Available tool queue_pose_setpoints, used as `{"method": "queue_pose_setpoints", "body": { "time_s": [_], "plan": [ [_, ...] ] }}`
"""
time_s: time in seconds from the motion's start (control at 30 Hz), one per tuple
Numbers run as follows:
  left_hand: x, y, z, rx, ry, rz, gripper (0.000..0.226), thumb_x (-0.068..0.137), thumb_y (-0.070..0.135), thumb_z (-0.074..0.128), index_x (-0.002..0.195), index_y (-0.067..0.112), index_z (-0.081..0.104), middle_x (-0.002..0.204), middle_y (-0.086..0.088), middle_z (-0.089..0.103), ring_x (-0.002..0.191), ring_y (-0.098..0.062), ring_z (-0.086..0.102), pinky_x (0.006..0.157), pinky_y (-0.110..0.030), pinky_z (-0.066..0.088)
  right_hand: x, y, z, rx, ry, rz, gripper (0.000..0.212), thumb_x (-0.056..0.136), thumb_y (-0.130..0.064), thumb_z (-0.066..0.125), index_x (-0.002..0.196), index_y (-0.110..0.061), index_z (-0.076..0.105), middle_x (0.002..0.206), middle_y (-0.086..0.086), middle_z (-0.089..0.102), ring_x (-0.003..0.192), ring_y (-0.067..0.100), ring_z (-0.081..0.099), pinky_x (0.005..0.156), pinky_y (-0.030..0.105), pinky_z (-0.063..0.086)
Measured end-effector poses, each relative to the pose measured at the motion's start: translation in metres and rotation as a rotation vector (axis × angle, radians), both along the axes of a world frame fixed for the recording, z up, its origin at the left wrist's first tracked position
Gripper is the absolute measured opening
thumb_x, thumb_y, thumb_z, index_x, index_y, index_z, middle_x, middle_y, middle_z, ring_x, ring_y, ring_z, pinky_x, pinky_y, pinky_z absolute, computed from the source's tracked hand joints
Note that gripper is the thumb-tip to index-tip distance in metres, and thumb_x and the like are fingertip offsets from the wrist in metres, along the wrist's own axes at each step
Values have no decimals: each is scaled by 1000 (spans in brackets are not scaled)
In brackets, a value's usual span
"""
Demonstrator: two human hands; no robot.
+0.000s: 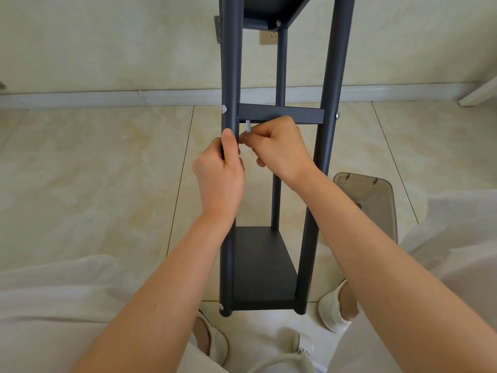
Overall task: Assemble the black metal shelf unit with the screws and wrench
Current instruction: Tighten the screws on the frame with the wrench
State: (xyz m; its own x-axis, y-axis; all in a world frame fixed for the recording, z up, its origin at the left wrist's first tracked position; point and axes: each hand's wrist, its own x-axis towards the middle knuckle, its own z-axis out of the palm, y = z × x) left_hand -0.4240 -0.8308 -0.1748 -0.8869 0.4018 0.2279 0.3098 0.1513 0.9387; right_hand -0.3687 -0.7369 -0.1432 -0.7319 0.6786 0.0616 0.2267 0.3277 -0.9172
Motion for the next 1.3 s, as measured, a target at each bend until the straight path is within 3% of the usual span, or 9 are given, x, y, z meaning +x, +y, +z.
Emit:
{"method": "queue_pose_setpoints", "body": {
  "time_s": [0.13, 0.27, 0.47, 0.6, 0.7, 0.93, 1.07, 1.17, 1.3],
  "plan": [
    [-3, -1, -1, -5, 18, -1, 54, 92, 59, 29, 59, 19, 45, 51, -2, 51, 50, -24, 54, 53, -40, 47, -4, 0, -4, -3, 14, 2, 42, 95, -14, 62, 57, 2, 61, 58, 24, 54, 49, 18, 45, 59, 26, 46],
    [-3, -1, -1, -4, 22, 3, 52, 92, 59, 28, 59, 22, 45, 49, 2, 50, 48, -19, 52, 51, -37, 44, -10, 1, -14, 36, 8, 3, 41, 98, -19, 59, 69, 10, 65, 68, 27, 61, 60, 30, 53, 58, 21, 45],
    [-5, -2, -1, 9, -13, 22, 51, 91, 58, 30, 57, 23, 43, 48, 1, 50, 46, -22, 52, 50, -41, 46, -19, -2, -28, 73, 66, -18, 42, 99, -19, 58, 64, 4, 64, 62, 19, 64, 59, 22, 57, 58, 16, 43],
    [-6, -2, -2, 14, -24, 37, 59, 90, 59, 29, 62, 11, 50, 53, -13, 54, 50, -31, 55, 52, -48, 48, -30, -5, -37, 79, 134, -38, 47, 95, -9, 58, 50, -18, 49, 57, 14, 60, 59, 26, 58, 57, 21, 44],
    [-6, -1, -2, 9, -24, 36, 60, 90, 59, 29, 61, 10, 50, 54, -14, 54, 51, -33, 55, 53, -50, 49, -34, -7, -39, 97, 205, -72, 52, 94, -5, 59, 52, -33, 43, 52, -2, 52, 53, 11, 50, 56, 8, 36],
    [-5, 2, 0, 17, -43, 27, 63, 89, 60, 31, 63, 6, 51, 56, -18, 55, 52, -36, 54, 53, -51, 49, -39, -9, -39, 93, 255, -149, 53, 94, -4, 60, 56, -36, 42, 57, -13, 49, 55, 2, 51, 62, 8, 38],
    [-6, 3, 1, 9, -76, 29, 60, 88, 61, 32, 61, 10, 47, 53, -16, 52, 51, -36, 52, 52, -51, 47, -33, -5, -41, 32, 146, -143, 49, 97, -12, 59, 51, -18, 44, 50, 5, 48, 53, 21, 49, 55, 22, 36],
    [-6, 4, 1, 18, -104, 27, 57, 88, 61, 34, 60, 13, 48, 50, -8, 50, 48, -30, 50, 52, -49, 46, -24, 0, -40, -22, 70, -150, 43, 96, -14, 60, 56, -1, 52, 47, -1, 40, 48, 12, 33, 54, 21, 34],
    [-4, 4, 2, 19, -95, 37, 60, 88, 62, 33, 61, 11, 49, 55, -17, 53, 51, -35, 51, 53, -52, 47, -15, 2, -39, -54, -8, -120, 37, 96, -14, 60, 71, 15, 60, 55, 12, 43, 53, 14, 36, 56, 17, 38]
  ]
}}
